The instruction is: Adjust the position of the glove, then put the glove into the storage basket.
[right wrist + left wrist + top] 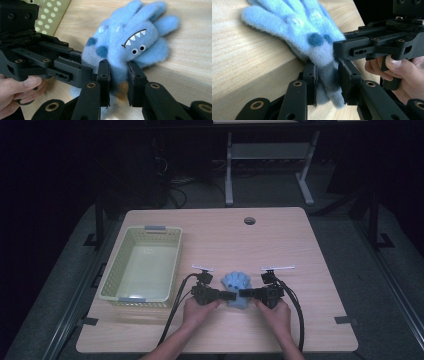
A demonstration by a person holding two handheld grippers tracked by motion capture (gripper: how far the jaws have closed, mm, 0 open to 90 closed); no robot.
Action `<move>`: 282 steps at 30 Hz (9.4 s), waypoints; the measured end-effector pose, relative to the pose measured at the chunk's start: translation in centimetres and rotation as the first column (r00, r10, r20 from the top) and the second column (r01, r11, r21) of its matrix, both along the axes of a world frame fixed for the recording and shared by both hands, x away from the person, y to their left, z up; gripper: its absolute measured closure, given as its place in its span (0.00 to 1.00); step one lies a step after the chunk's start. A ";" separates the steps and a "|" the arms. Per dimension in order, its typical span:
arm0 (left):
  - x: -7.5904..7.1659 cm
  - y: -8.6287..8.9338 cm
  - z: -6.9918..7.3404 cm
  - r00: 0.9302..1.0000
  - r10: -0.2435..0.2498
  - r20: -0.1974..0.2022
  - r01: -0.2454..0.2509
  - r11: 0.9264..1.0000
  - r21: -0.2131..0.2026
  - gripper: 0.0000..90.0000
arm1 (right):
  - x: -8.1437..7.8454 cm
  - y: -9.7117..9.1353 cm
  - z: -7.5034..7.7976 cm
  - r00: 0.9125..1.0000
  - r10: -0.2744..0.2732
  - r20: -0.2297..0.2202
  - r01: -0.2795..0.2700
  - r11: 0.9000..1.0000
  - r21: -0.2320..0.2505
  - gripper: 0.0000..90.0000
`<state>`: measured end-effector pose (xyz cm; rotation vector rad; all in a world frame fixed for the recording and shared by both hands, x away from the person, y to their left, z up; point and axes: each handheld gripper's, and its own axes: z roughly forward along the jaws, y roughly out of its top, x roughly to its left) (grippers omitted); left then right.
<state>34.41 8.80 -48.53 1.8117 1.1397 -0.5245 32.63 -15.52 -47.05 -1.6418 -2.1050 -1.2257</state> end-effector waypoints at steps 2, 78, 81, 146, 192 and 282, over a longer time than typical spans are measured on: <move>0.0 0.0 0.1 1.000 -0.003 0.003 0.003 1.000 0.003 0.78 | -0.1 -0.1 0.3 1.000 -0.003 -0.001 0.003 1.000 0.004 0.84; 0.4 5.4 9.1 0.987 0.000 0.164 0.011 0.998 -0.065 0.78 | 1.0 4.0 9.7 0.982 0.089 0.164 -0.097 0.994 0.045 0.87; 0.4 5.7 9.5 0.984 -0.005 0.180 0.015 0.998 -0.053 0.78 | 1.2 4.4 10.0 0.983 0.091 0.160 -0.100 0.994 0.047 0.87; 1.1 16.8 12.9 0.968 0.128 0.214 -0.113 0.990 -0.081 0.79 | 5.3 14.8 13.5 0.953 0.234 0.190 -0.253 0.964 0.081 0.87; 1.0 22.5 12.6 0.964 0.185 0.191 -0.180 0.983 -0.046 0.80 | 6.9 20.8 12.3 0.942 0.289 0.172 -0.310 0.945 0.109 0.87; 3.3 26.0 9.8 0.974 0.193 0.115 -0.224 0.825 0.518 0.71 | 8.1 25.8 7.9 0.943 0.327 0.066 -0.325 0.945 -0.039 0.80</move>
